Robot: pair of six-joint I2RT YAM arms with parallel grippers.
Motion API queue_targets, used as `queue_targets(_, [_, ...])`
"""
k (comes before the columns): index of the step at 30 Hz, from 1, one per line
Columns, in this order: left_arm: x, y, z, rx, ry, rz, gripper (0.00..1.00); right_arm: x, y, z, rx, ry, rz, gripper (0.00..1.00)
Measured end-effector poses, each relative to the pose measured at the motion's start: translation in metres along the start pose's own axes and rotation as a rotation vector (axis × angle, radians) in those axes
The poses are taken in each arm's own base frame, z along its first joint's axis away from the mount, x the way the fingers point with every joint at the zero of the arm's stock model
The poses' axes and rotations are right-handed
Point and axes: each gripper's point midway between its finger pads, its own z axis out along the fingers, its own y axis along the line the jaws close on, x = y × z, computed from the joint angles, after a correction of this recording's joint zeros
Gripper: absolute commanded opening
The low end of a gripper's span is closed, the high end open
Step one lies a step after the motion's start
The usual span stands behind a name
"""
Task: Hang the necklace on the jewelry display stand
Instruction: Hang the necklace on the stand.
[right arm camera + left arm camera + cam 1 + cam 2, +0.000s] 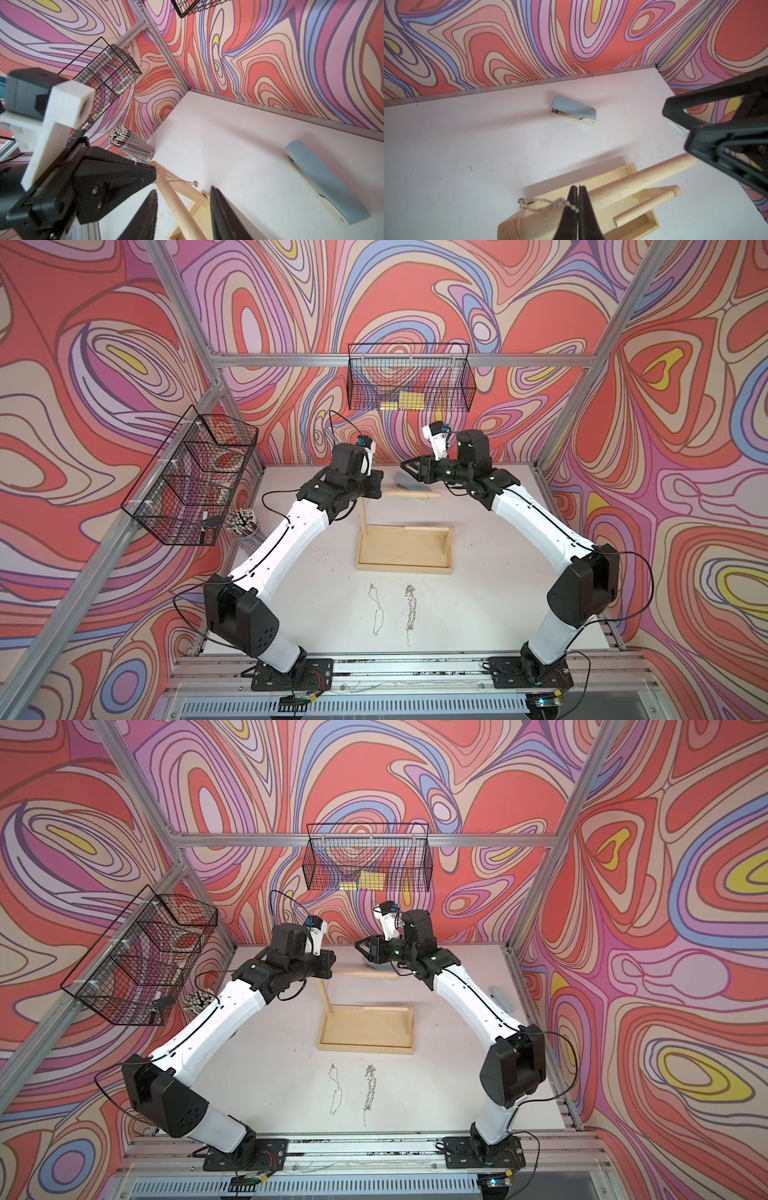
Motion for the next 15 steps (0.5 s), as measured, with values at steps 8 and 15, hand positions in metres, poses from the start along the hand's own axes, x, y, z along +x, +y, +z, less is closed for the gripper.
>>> queue_targets(8, [0.01, 0.002, -0.002, -0.002, 0.014, -0.001, 0.0, -0.002, 0.013, -0.006, 0.004, -0.007, -0.015, 0.45])
queue_targets(15, [-0.001, -0.006, -0.005, 0.038, -0.004, -0.01, 0.0, 0.011, 0.006, -0.008, 0.03, 0.013, -0.014, 0.52])
